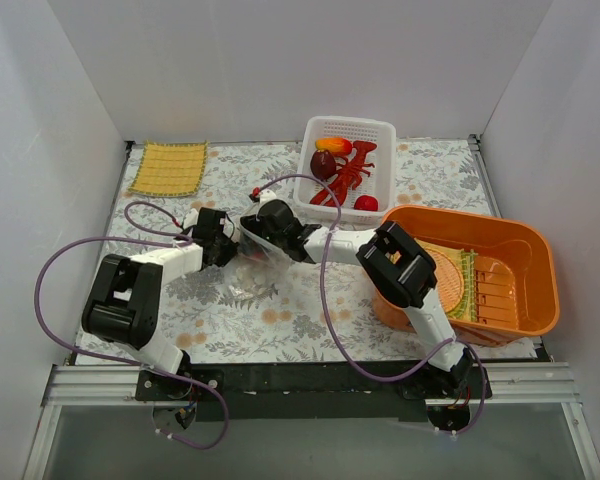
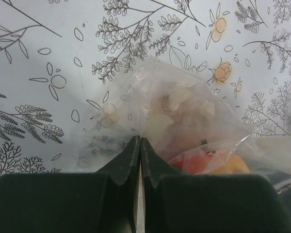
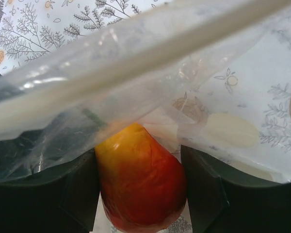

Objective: Open the zip-top bag and remove the fake food

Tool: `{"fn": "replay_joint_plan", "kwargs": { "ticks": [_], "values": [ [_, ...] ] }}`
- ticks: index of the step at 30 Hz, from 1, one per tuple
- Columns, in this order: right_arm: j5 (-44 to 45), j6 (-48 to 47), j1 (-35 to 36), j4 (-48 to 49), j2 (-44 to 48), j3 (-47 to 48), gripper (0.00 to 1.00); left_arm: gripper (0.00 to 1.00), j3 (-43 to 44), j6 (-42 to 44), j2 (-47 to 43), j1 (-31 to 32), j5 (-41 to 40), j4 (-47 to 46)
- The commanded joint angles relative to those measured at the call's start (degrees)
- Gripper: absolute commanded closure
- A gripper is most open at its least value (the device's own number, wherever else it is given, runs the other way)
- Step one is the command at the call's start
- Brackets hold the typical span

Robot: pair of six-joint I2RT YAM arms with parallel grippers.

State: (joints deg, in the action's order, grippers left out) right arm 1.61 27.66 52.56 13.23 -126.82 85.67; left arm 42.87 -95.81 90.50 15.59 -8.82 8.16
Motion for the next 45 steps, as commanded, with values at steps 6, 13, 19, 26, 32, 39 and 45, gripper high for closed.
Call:
{"fn": "replay_joint_plan", "kwargs": {
  "ticks": [6,13,19,26,32,39,45],
  "values": [
    [2.0,0.55,-0.17,-9.52,7.46,0.99,0.66,1.0,1.69,-2.54,2.84,0.23,-8.84,6.86],
    [-3.17,1.78,-2.19,-15.93,12.91,-2.17,0.67,1.0,1.51,-4.73,4.86,0.23,-13.68,9.5],
    [-4.6,0.29,-3.6,-21.49,17.39,-2.88,0.69,1.0,3.09,-5.17,6.53,0.22,-15.44,10.73],
    [-1.87,-3.22,-5.01,-32.38,19.6,0.98,0.7,1.0,3.97,-5.44,7.67,0.14,-15.88,11.17],
    [3.4,-5.24,-5.71,-37.83,23.72,0.82,0.73,1.0,4.41,-5.35,7.85,0.14,-16.32,11.61],
    [5.34,-7.62,-8.52,-41.27,30.14,-0.06,0.73,1.0,5.2,-5.18,7.68,0.14,-16.05,11.88],
    [4.11,-8.94,-13.79,-41.28,32.35,1.34,0.72,1.0,5.55,-4.65,6.8,0.14,-15.44,12.05]
  ]
}}
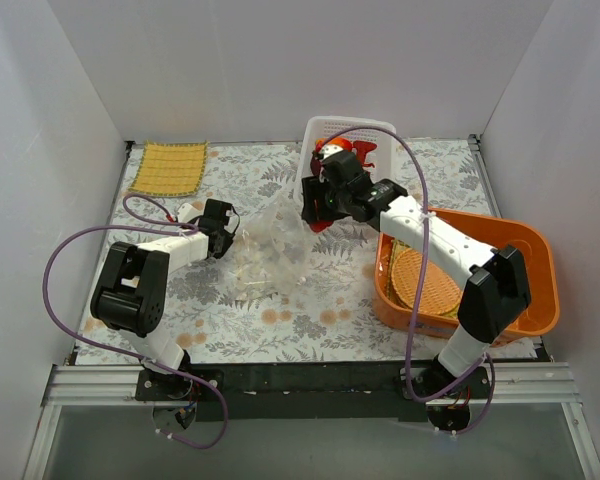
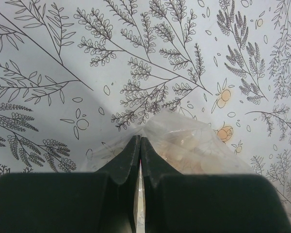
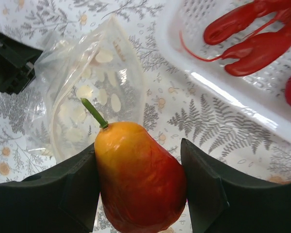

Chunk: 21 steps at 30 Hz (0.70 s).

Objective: Open the zip-top bag and remove the fake food

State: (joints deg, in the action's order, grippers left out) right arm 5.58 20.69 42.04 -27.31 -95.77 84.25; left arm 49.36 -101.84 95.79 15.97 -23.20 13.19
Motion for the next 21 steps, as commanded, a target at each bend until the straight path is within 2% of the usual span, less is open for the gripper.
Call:
{"fn": "replay_joint_plan", "kwargs": {
  "ticks": [1,7,9,10,11,13,14,17,21],
  "values": [
    [-0.13,-2.49,-4.15,-0.2,1.02,3.72,0.72,1.0,-0.85,1.47,1.33,-0.23,-0.97,7.02],
    [1.53,-4.6,-11.1,2.96,-6.61,10.66,0.63,1.0,0.29,3.23,-0.6,-0.23,0.0,7.46],
    [1.18,-4.6,-13.91,4.19,-10.55,14.09,0.56,1.0,0.56,3.93,-1.39,-0.23,0.44,7.73],
    [0.84,-4.6,-14.7,4.28,-12.06,15.23,0.51,1.0,0.64,4.19,-2.26,-0.23,0.7,7.73],
    [0.48,-4.69,-16.1,4.02,-13.55,16.9,0.41,1.0,0.65,4.54,-2.62,-0.23,1.05,7.73],
    [0.74,-5.13,-16.99,2.89,-18.12,21.82,0.31,1.0,0.91,5.51,-3.41,-0.23,1.58,7.64],
    [0.57,-5.83,-17.43,2.35,-19.53,23.32,0.23,1.0,1.08,5.86,-4.11,-0.23,1.84,7.64],
    [1.09,-6.62,-17.61,-0.11,-23.5,28.33,0.12,0.93,1.61,7.18,-5.69,-0.23,2.81,7.64],
    [2.5,-7.41,-17.61,0.15,-22.8,28.96,0.04,0.75,2.4,9.03,-8.33,-0.23,3.51,7.38]
  ]
}}
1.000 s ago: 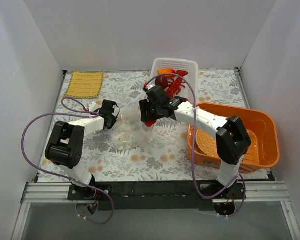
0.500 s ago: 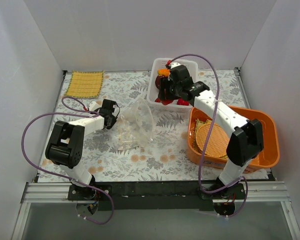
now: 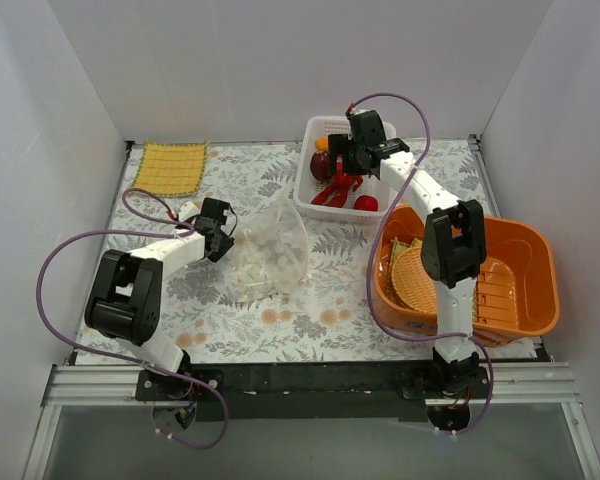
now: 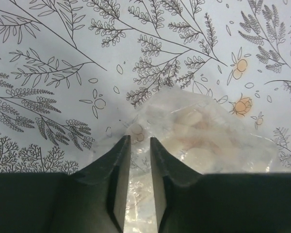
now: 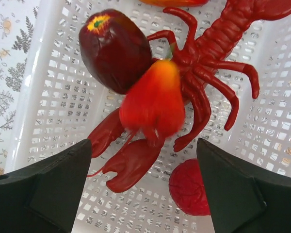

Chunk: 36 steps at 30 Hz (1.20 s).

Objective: Open the zip-top bag and remove the fake food

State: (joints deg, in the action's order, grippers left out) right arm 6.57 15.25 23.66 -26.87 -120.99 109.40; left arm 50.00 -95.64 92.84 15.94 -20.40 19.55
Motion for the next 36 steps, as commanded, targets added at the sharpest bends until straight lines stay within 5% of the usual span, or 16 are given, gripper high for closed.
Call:
{"fn": "replay_joint_plan", "kwargs": {
  "ticks": [1,3,11,27,36],
  "values": [
    [2.04,-2.06,0.77,-0.55,2.69,3.8,0.04,0.71,1.94,3.52,-6.08,-0.21,0.98,1.1],
    [2.05,-1.62,0.77,-1.07,4.61,3.27,0.04,0.62,2.38,3.96,-8.1,-0.21,1.33,1.1],
    [1.87,1.01,3.58,0.76,16.47,-8.91,0.03,0.02,2.74,7.83,-14.87,0.05,6.25,1.37],
    [-1.29,8.66,9.83,14.12,55.76,-52.59,0.02,0.02,-1.83,15.3,-30.96,12.44,12.05,0.05],
    [-0.15,9.01,9.83,15.62,61.93,-58.43,0.02,0.02,-2.36,18.2,-33.07,12.53,13.28,-1.53]
  ]
}}
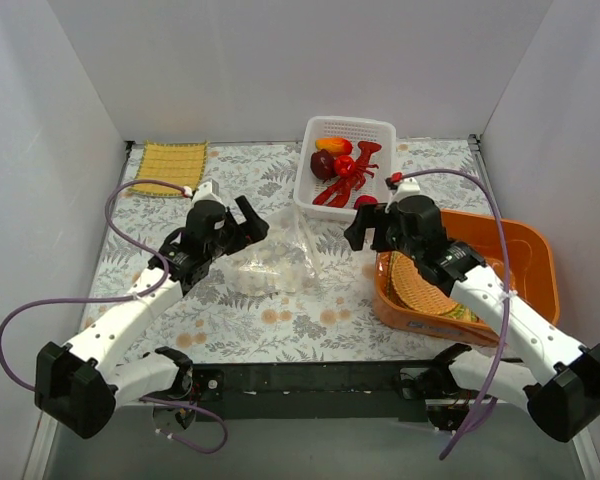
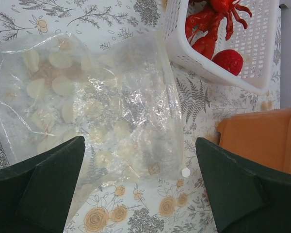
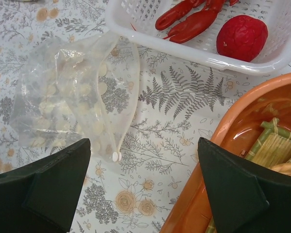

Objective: Open the zip-top bag and remove the fake food

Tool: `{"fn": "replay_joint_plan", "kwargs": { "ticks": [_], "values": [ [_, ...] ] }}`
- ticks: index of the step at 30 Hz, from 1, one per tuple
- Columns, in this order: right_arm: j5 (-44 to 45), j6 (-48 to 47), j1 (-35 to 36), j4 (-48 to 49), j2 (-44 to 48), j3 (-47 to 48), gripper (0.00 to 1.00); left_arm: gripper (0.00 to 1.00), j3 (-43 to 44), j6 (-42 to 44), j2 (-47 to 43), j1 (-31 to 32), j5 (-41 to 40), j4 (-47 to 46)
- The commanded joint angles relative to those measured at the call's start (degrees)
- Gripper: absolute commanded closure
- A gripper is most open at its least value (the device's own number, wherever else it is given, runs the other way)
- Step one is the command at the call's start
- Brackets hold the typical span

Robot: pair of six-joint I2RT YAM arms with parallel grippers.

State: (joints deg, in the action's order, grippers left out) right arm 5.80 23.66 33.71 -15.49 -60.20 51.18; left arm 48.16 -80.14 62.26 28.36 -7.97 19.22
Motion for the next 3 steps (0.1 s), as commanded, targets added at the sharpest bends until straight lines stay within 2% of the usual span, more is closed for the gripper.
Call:
{"fn": "replay_joint_plan", "kwargs": {
  "ticks": [1,3],
  "values": [
    [0.61,0.6,-0.23,4.24,1.14,-0.29,0.02,0.02,-0.87,2.88,-2.75,0.12,0.67,-2.51],
    [0.7,0.6,-0.23,4.5,1.05,-0.29,0.02,0.02,-1.23,2.97,-3.28,0.12,-0.11,-3.05]
  ]
}}
